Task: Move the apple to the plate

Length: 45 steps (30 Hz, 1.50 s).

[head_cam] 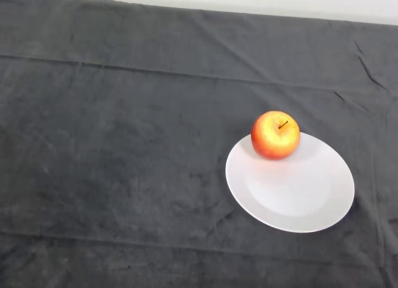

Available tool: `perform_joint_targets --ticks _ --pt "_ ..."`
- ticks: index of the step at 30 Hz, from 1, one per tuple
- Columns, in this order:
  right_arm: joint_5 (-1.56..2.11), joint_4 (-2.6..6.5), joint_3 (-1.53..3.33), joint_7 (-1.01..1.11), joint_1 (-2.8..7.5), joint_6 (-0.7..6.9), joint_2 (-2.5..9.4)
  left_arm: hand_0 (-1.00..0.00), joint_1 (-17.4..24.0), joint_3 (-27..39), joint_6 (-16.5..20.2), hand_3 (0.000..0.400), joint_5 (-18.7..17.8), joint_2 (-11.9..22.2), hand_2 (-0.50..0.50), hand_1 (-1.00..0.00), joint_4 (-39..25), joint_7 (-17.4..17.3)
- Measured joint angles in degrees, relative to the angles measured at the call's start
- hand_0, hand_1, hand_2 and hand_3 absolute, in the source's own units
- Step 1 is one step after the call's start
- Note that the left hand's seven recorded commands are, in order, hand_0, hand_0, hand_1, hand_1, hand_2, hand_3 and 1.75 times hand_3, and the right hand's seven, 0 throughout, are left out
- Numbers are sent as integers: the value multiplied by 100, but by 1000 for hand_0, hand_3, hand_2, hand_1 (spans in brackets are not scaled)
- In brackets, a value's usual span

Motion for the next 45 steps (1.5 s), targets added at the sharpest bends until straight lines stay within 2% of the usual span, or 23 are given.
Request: perform_joint_targets --ticks 9,17,45 --pt "0 0 0 0 0 0 0 0 -53 116 -1 0 14 -78 0 0 11 -99" --pt "0 0 0 0 1 0 2 0 -407 130 -7 0 176 -80 0 0 235 -179" --pt "0 0 0 0 0 -1 4 0 -424 343 -31 0 235 -84 0 0 311 -349"
